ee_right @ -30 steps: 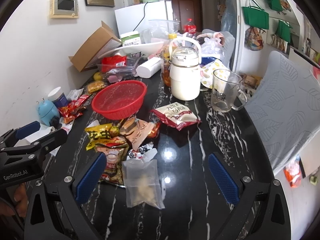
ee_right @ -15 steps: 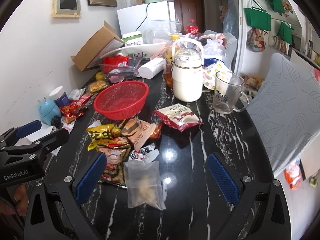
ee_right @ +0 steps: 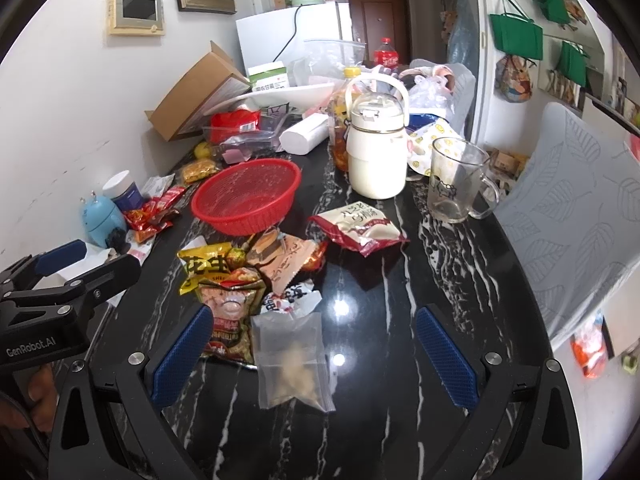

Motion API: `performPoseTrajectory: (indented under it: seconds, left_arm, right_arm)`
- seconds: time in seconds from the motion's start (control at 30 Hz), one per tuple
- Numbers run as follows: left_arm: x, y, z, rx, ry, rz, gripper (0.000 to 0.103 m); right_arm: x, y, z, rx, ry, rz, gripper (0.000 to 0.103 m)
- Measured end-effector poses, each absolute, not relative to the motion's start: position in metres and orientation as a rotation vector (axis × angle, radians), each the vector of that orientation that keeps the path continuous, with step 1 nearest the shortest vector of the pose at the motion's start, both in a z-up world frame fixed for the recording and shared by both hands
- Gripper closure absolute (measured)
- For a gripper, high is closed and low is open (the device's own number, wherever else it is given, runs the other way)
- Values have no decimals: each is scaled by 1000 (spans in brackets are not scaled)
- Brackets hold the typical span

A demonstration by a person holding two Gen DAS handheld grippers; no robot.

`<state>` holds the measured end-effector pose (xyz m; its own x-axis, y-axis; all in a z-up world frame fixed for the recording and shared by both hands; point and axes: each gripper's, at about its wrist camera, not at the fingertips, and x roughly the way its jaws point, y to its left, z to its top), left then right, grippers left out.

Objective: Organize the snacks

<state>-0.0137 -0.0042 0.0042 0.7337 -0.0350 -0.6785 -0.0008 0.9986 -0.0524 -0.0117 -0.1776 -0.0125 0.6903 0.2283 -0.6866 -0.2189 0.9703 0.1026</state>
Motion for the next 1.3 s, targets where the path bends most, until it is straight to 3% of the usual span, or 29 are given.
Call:
performPoseTrajectory:
  seconds: [0.43, 0.87, 1.17, 1.3]
  left_arm:
    - [-27, -5, -20, -73, 788, -58, 0]
    - [-24, 4, -55, -108, 839, -52, 0]
    - [-11, 6, -67, -113, 855, -74, 0]
    - [-2, 2, -71, -109, 869, -97, 0]
  right_arm:
    - [-24, -182, -42, 50, 821, 303, 0]
    - [-8, -172, -95, 67, 935, 371, 8]
    - [8, -161, -115, 59, 978, 435, 28]
    - [14, -160, -122, 82, 997, 467, 51]
